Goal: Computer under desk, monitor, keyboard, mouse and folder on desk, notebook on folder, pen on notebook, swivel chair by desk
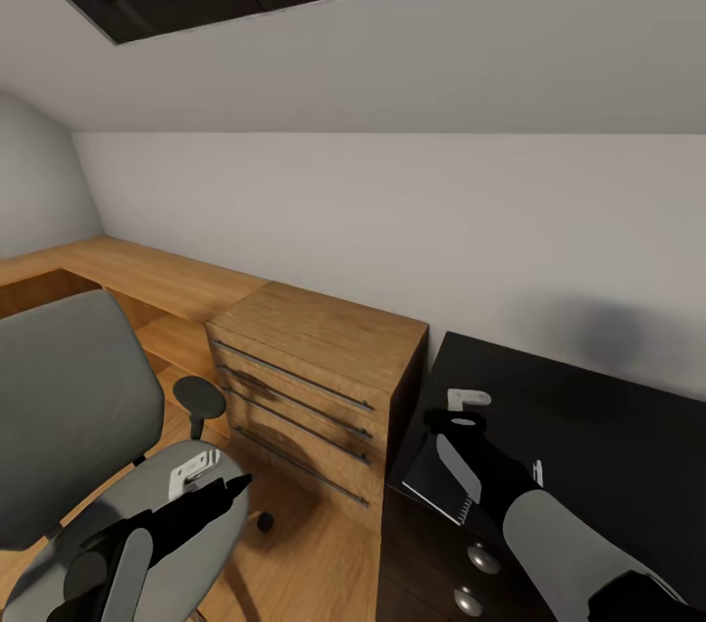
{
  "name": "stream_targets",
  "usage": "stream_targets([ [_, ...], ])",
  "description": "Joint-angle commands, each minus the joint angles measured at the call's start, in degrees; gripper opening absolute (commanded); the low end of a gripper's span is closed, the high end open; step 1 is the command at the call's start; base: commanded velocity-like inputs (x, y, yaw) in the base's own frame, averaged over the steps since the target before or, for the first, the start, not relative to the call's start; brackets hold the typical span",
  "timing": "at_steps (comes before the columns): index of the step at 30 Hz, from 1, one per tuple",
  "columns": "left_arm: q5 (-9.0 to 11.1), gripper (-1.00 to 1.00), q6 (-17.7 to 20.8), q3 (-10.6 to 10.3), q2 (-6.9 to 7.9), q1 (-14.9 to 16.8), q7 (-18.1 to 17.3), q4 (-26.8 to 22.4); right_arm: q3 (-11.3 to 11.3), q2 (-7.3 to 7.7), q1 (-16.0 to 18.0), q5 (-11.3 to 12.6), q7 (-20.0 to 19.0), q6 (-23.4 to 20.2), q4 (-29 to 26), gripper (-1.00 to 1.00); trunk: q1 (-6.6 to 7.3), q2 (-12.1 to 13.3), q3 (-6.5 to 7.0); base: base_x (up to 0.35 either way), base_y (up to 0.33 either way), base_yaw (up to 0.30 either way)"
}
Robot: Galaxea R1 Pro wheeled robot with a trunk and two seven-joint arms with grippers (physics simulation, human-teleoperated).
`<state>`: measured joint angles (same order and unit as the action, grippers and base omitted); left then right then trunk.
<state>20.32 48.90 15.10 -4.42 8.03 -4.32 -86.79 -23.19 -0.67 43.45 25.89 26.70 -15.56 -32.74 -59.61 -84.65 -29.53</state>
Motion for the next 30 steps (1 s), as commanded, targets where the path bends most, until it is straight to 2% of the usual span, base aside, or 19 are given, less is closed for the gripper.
stream_targets([
  [1,-0.22,1.00,0.37,0.24,-0.07,0.05,-0.44,-0.04,-0.35,0.01,0.05,0.39,0.47,-0.26,0.28,1.00,0.00,-0.04,-0.06,0.000,0.000,0.000],
  [3,-0.20,1.00,0.39,0.26,-0.07,0.05,-0.43,-0.04,-0.36,0.00,0.05,0.39,0.46,-0.26,0.47,1.00,0.00,-0.04,-0.06,0.000,0.000,0.000],
  [9,-0.19,1.00,0.40,0.28,-0.07,0.05,-0.43,-0.06,-0.34,0.02,0.05,0.32,0.47,-0.26,0.62,1.00,-1.32,-2.44,-1.14,0.000,0.000,0.000],
  [30,-0.25,1.00,0.28,0.30,-0.05,0.05,-0.48,-0.15,-0.27,0.05,0.05,0.30,0.48,-0.26,0.57,1.00,-1.32,-2.44,-1.14,0.000,0.000,0.000],
])
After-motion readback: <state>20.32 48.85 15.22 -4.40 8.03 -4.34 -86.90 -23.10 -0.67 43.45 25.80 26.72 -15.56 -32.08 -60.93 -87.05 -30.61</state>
